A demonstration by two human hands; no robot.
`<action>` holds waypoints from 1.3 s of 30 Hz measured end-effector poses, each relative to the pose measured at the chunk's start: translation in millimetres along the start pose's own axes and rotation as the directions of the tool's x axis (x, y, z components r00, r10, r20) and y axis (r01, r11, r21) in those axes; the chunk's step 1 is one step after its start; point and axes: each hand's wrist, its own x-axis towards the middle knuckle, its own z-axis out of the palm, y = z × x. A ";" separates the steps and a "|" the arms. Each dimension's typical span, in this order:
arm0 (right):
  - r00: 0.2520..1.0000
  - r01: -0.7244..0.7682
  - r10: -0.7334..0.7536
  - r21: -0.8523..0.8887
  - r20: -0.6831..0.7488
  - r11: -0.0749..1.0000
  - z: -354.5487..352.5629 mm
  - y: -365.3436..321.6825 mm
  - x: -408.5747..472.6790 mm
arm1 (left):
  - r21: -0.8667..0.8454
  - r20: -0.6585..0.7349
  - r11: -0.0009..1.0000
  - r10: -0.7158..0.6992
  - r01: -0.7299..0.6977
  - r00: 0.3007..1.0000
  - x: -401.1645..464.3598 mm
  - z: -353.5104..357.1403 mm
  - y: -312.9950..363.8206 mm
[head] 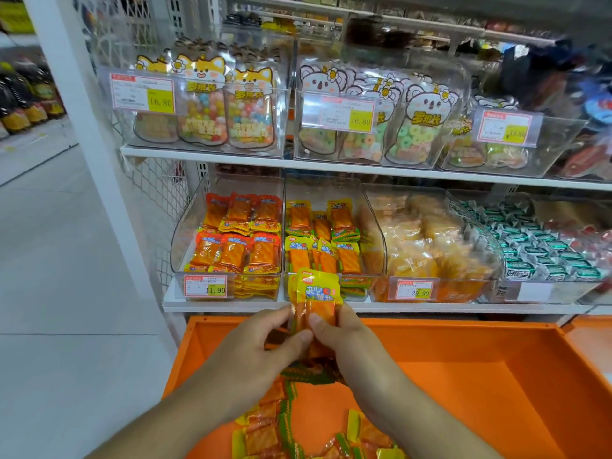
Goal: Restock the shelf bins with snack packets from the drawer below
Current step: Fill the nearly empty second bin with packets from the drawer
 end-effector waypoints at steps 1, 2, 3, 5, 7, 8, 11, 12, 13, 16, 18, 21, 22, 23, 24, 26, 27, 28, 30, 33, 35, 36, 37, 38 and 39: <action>1.000 -0.001 0.001 -0.002 -0.013 1.000 0.0 -1.9 0.7 | -0.012 -0.002 1.000 0.006 -0.006 1.000 3.1 -0.1 0.4; 1.000 -0.003 0.003 -0.005 -0.019 1.000 -0.6 -3.6 2.4 | -0.014 -0.012 1.000 0.009 -0.009 1.000 6.8 -0.5 2.1; 1.000 -0.015 0.014 -0.011 -0.014 1.000 -1.8 -5.1 5.2 | -0.012 -0.015 1.000 0.016 -0.016 1.000 10.9 -0.7 2.2; 1.000 -0.022 0.022 -0.020 0.000 1.000 -5.0 -13.3 12.1 | -0.039 -0.054 0.999 -0.006 0.004 0.999 20.2 0.0 5.8; 1.000 0.003 -0.003 -0.033 0.003 0.999 -10.9 -24.1 17.8 | -0.087 -0.088 0.995 -0.054 0.046 0.995 33.7 0.5 11.2; 1.000 0.018 -0.019 -0.029 -0.012 0.999 -15.0 -29.5 22.4 | -0.087 -0.093 0.995 -0.058 0.050 0.994 42.4 1.7 13.7; 0.999 -0.008 0.005 -0.082 -0.034 0.997 -29.0 -47.7 41.8 | -0.056 -0.088 0.998 -0.038 0.033 0.995 73.4 7.8 25.3; 0.998 -0.036 0.031 -0.104 -0.051 0.994 -32.3 -54.7 50.8 | -0.047 -0.092 0.998 -0.046 0.042 0.995 84.0 9.5 30.9; 0.997 -0.042 0.036 -0.093 -0.068 0.995 -38.6 -59.2 60.1 | -0.037 -0.098 0.998 -0.057 0.054 0.994 95.9 11.0 34.0; 0.983 0.065 -0.101 -0.215 -0.157 0.974 -64.2 -70.5 83.4 | -0.040 -0.166 0.995 -0.095 0.089 0.982 132.6 14.2 41.1; 0.925 0.233 -0.351 -0.510 -0.147 0.828 -89.0 -69.1 81.4 | -0.024 -0.270 0.992 -0.126 0.124 0.955 160.8 14.5 42.3; 0.868 0.208 -0.482 -0.796 -0.118 0.569 -113.2 -61.1 75.9 | 0.022 -0.368 0.987 -0.138 0.157 0.920 204.9 14.0 37.0; 0.873 0.192 -0.475 -0.821 -0.107 0.538 -116.0 -57.9 78.3 | 0.041 -0.391 0.984 -0.142 0.172 0.909 218.1 15.1 35.7; 0.875 0.190 -0.475 -0.840 -0.090 0.509 -117.4 -52.8 82.2 | 0.069 -0.406 0.978 -0.151 0.195 0.901 232.3 15.3 30.6; 0.875 0.187 -0.479 -0.864 -0.070 0.468 -117.2 -48.5 86.1 | 0.109 -0.428 0.969 -0.155 0.221 0.891 244.8 15.5 26.9; 0.890 0.157 -0.452 -0.896 -0.053 0.415 -115.6 -44.7 88.7 | 0.188 -0.456 0.945 -0.157 0.267 0.876 264.8 17.3 20.5; 0.898 0.139 -0.436 -0.898 -0.064 0.418 -115.9 -45.3 90.3 | 0.221 -0.461 0.936 -0.147 0.274 0.875 274.0 18.9 16.3; 0.902 0.124 -0.425 -0.900 -0.074 0.418 -115.8 -45.4 92.3 | 0.260 -0.459 0.926 -0.130 0.273 0.879 280.7 21.0 14.1; 0.899 0.118 -0.430 -0.902 -0.081 0.415 -116.1 -44.3 96.4 | 0.329 -0.460 0.903 -0.101 0.275 0.882 291.8 25.8 10.4; 0.901 0.117 -0.428 -0.904 -0.077 0.411 -117.6 -41.9 100.1 | 0.382 -0.461 0.878 -0.089 0.288 0.883 302.8 31.4 3.3; 0.897 0.120 -0.435 -0.908 -0.074 0.402 -118.7 -40.4 101.3 | 0.387 -0.483 0.870 -0.092 0.307 0.871 306.7 33.4 -1.6; 0.894 0.123 -0.443 -0.910 -0.072 0.396 -119.4 -39.4 102.0 | 0.378 -0.500 0.872 -0.091 0.311 0.862 307.7 34.2 -4.2; 0.888 0.131 -0.454 -0.911 -0.067 0.391 -120.1 -38.8 102.2 | 0.369 -0.515 0.875 -0.087 0.312 0.853 308.1 35.2 -6.5; 0.885 0.141 -0.462 -0.910 -0.061 0.389 -121.2 -37.9 102.5 | 0.369 -0.527 0.874 -0.085 0.317 0.846 307.8 36.5 -7.1; 0.881 0.151 -0.471 -0.910 -0.055 0.387 -122.0 -37.5 102.4 | 0.379 -0.535 0.866 -0.082 0.326 0.841 308.1 37.3 -8.0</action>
